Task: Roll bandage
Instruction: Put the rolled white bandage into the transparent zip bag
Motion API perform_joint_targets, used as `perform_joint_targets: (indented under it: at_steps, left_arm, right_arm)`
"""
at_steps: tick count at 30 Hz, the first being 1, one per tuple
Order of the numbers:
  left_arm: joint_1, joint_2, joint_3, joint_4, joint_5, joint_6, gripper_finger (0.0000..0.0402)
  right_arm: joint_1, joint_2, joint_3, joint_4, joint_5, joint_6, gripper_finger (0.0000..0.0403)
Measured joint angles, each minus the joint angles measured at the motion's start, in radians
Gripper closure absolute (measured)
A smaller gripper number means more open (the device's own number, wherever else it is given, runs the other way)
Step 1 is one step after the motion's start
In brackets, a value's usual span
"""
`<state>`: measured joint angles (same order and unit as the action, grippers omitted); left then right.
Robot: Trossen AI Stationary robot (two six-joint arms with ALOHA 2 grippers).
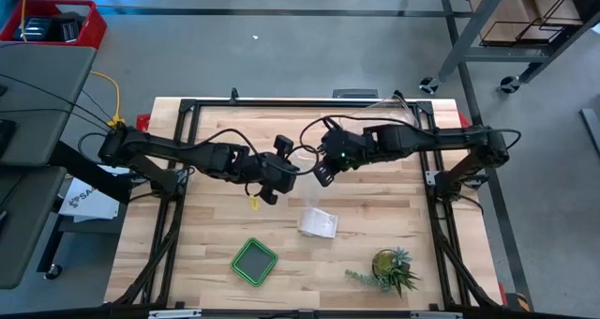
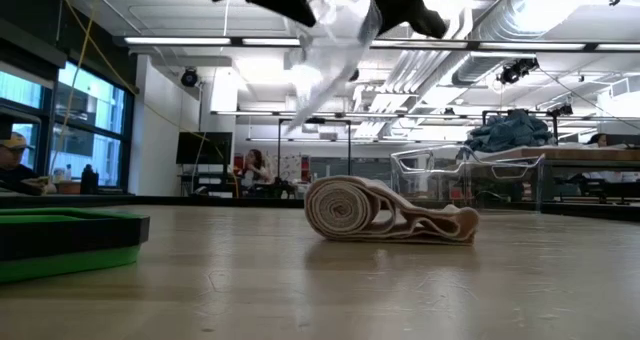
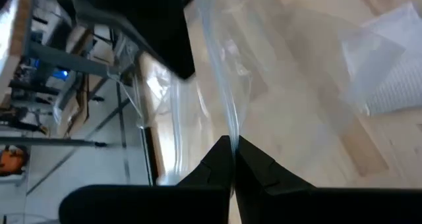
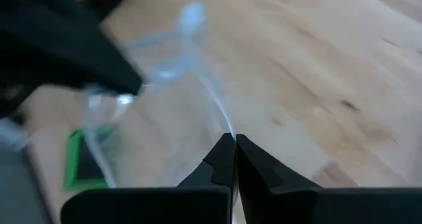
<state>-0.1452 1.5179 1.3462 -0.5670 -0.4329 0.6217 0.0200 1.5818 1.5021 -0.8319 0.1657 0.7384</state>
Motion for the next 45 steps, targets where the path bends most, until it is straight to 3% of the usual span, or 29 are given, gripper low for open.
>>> perform_joint_targets:
  at_steps: [2,5,8,11,13,18,23,27,32,40,45]
  left_arm:
    - [0.0,-0.001,0.005,-0.001,0.016,0.012,0.0401]
    - [0.001,0.001,0.005,-0.003,0.019,0.019,0.0401]
    - [0.006,0.001,0.007,-0.003,0.011,0.021,0.0401]
    - [0.015,0.001,0.007,-0.004,-0.012,0.045,0.0401]
    - [0.015,0.001,0.007,-0.004,-0.039,0.059,0.0401]
    - [0.002,0.001,0.007,-0.005,-0.026,0.064,0.0401]
    - [-0.012,0.001,0.007,-0.005,0.027,0.073,0.0401]
    - [-0.01,0.001,0.007,-0.005,-0.026,0.122,0.0401]
    - [-0.01,0.001,0.007,-0.047,-0.049,0.185,0.0401]
    - [-0.008,0.001,0.016,-0.171,-0.044,0.202,0.0401]
    - [0.002,0.0,0.044,-0.271,0.058,0.202,0.0401]
  right_arm:
    - [-0.005,0.0,0.0,0.02,-0.062,-0.065,0.0403]
    - [-0.008,0.0,0.0,-0.033,-0.045,-0.027,0.0403]
    - [-0.01,0.0,0.0,-0.017,-0.165,-0.109,0.0403]
    - [-0.009,0.0,0.0,-0.049,-0.125,-0.043,0.0403]
    - [-0.009,0.0,0.0,-0.014,-0.183,-0.102,0.0403]
    - [-0.008,0.0,0.0,-0.01,-0.01,-0.05,0.0403]
    - [-0.022,0.0,0.0,0.064,0.013,-0.086,0.0403]
    - [-0.022,0.0,0.0,0.104,0.006,-0.131,0.0398]
    - [-0.029,0.0,0.0,0.105,0.008,-0.134,0.0372]
    - [-0.034,0.0,0.0,0.126,0.01,-0.129,0.0288]
    - [-0.034,0.0,0.0,0.173,0.011,-0.143,0.0259]
